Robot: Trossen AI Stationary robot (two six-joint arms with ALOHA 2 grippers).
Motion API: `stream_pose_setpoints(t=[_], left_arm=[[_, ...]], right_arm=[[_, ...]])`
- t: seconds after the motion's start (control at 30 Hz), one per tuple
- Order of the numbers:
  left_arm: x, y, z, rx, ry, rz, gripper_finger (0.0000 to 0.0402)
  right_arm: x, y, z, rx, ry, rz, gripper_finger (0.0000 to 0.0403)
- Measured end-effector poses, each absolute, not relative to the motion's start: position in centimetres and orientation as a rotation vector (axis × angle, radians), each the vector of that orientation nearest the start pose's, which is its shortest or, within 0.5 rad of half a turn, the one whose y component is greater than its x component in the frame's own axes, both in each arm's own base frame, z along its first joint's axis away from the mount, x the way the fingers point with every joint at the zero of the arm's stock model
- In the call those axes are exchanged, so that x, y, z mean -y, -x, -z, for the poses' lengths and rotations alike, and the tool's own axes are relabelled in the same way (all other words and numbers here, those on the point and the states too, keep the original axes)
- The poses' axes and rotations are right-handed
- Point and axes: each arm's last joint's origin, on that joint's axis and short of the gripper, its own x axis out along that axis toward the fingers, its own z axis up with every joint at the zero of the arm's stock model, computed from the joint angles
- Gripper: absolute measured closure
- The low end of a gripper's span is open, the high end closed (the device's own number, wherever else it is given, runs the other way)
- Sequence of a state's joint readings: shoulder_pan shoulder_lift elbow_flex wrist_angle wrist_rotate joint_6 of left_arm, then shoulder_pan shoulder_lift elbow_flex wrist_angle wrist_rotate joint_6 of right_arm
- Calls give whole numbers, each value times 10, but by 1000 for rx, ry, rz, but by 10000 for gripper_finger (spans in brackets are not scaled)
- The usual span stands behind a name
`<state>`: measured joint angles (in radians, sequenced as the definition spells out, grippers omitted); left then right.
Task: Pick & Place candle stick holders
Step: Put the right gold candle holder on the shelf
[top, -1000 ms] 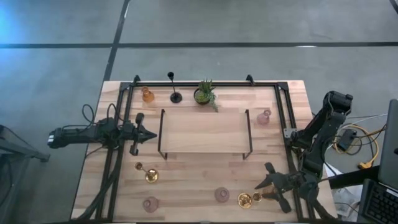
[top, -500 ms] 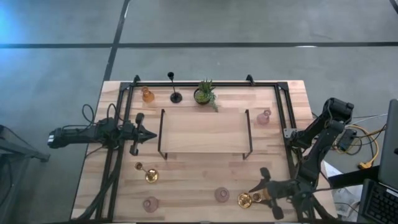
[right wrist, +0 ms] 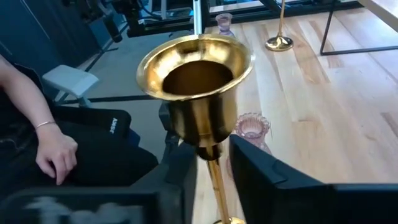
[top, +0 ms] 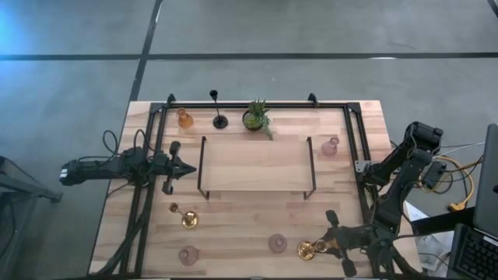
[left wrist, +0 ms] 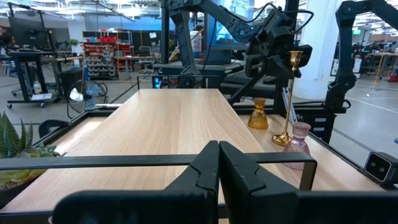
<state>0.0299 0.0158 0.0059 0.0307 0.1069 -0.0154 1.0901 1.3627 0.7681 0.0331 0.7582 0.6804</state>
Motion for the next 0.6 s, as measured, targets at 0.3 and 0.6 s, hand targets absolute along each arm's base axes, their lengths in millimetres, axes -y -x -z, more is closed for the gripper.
stream_pose_setpoints(t=[0.3,0.6], left_arm=[[0,-98,-167,20,14,77,387],[0,-98,-167,20,14,76,387]], right_arm=[[-235,-151,-232,-425,-199,-181,389],[-196,-179,-330,-398,-45,-60,390]])
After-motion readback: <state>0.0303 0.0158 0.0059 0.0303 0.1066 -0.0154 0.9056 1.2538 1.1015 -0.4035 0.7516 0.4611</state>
